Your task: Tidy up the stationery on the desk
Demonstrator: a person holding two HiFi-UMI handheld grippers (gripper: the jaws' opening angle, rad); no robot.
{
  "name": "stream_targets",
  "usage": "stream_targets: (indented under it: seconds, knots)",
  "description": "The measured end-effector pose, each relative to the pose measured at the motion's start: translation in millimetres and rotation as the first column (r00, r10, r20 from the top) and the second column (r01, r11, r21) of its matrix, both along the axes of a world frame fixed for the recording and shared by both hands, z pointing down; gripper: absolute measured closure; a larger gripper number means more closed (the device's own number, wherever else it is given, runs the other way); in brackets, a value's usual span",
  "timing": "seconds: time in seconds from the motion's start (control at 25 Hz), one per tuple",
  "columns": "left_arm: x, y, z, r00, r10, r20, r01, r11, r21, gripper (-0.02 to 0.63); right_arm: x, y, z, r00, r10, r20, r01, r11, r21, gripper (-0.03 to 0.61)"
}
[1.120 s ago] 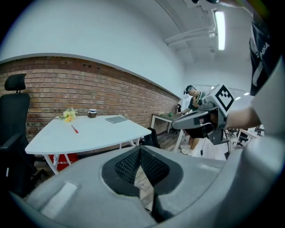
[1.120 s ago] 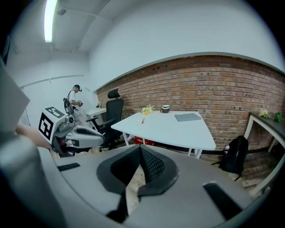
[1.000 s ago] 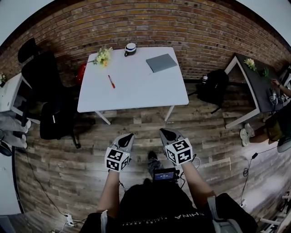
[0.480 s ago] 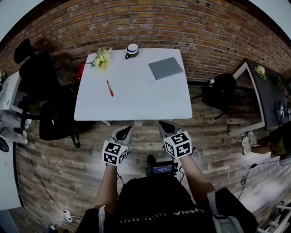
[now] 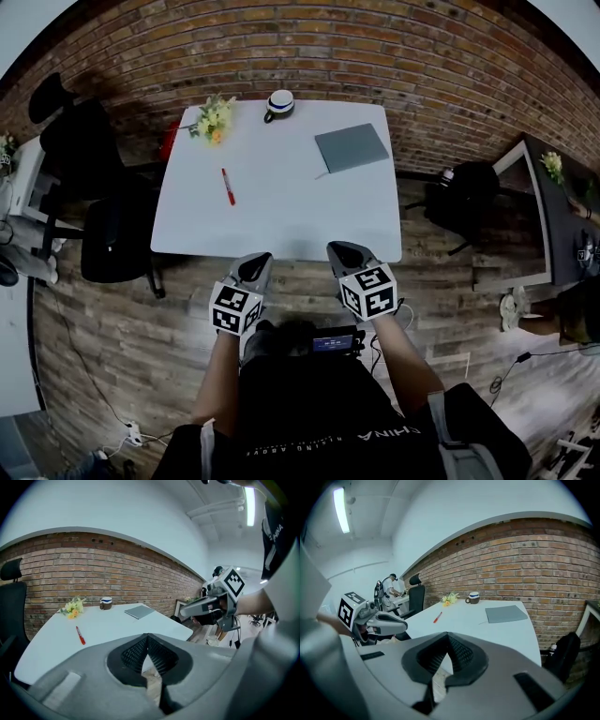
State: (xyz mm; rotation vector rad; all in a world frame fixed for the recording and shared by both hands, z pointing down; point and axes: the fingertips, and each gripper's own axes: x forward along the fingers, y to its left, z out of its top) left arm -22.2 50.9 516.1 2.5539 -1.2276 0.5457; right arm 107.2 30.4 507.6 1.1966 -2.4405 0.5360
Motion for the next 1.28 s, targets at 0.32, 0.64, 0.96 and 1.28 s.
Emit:
stream_targets:
  seconds: [0.32, 0.64, 0.96, 1.28]
  knots:
    - [-16.6, -40.5, 6.5, 1.0, 0.007, -0.018, -0.007, 1.0, -0.002, 0.607, -9.7, -34.3, 2.3, 0.999, 0.033, -0.01, -0.033, 0.999, 0.005, 0.569]
    - [-34.4, -103.6, 2.8, 0.996, 0.084, -0.043, -0.084, 0.996, -0.004, 0.607, -28.0, -84.8, 0.1, 0.993, 0.113, -0.028, -0.113, 0.994, -0.008, 0.569]
    - [-81.2, -167.9, -1.7, 0.986, 0.156, -0.054, -0.157, 0.988, -0.011, 0.607, -77.3, -140.7, -9.9, 0.984, 0.175, -0.034, -0.175, 0.984, -0.017, 0.569]
    - [-107.1, -215.6, -0.5, 0.965, 0.251, -0.077, -0.253, 0.967, -0.012, 0.607, -109.8, -178.9, -11.0, 0.965, 0.259, -0.053, -0.26, 0.965, -0.031, 0.569]
